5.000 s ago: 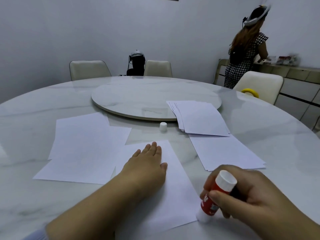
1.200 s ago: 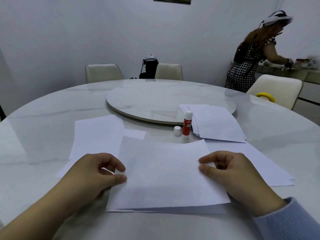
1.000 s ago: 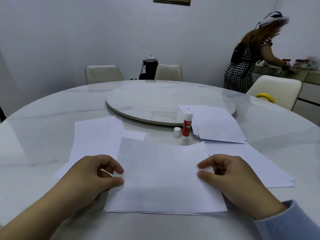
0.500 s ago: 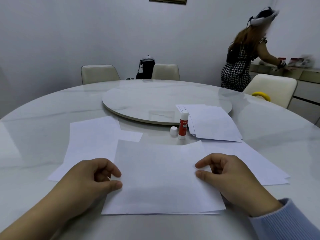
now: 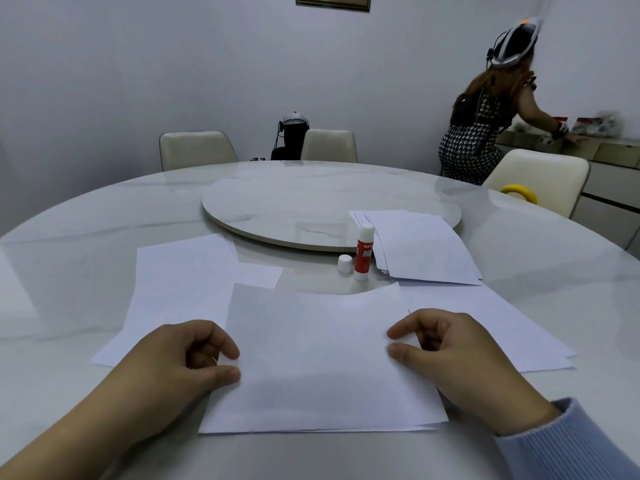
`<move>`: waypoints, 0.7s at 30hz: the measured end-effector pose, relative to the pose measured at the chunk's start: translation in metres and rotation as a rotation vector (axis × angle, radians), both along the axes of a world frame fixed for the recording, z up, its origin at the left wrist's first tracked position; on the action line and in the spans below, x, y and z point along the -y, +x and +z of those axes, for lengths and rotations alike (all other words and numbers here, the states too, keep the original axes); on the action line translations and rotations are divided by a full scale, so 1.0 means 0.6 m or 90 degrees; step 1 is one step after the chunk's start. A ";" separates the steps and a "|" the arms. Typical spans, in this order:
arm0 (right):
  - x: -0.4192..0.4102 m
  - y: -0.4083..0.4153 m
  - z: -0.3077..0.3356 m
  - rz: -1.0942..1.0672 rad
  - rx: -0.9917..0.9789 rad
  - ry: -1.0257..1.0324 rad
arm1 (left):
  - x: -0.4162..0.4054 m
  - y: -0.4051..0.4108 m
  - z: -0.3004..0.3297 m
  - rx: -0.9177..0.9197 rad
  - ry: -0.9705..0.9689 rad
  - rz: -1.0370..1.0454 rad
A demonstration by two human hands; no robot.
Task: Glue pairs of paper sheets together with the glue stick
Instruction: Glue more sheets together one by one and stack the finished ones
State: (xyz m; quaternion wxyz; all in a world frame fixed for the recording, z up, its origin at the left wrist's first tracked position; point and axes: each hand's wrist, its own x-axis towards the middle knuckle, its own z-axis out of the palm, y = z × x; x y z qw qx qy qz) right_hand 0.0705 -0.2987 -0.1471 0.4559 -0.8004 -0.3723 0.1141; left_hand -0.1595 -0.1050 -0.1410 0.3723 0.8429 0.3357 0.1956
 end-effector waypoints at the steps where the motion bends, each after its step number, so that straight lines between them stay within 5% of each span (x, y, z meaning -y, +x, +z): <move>1: 0.000 -0.001 0.000 0.000 0.004 -0.002 | -0.001 0.000 -0.001 -0.001 0.005 -0.002; 21: -0.001 -0.008 0.002 -0.006 0.047 -0.024 | -0.004 -0.002 -0.013 0.001 0.079 0.003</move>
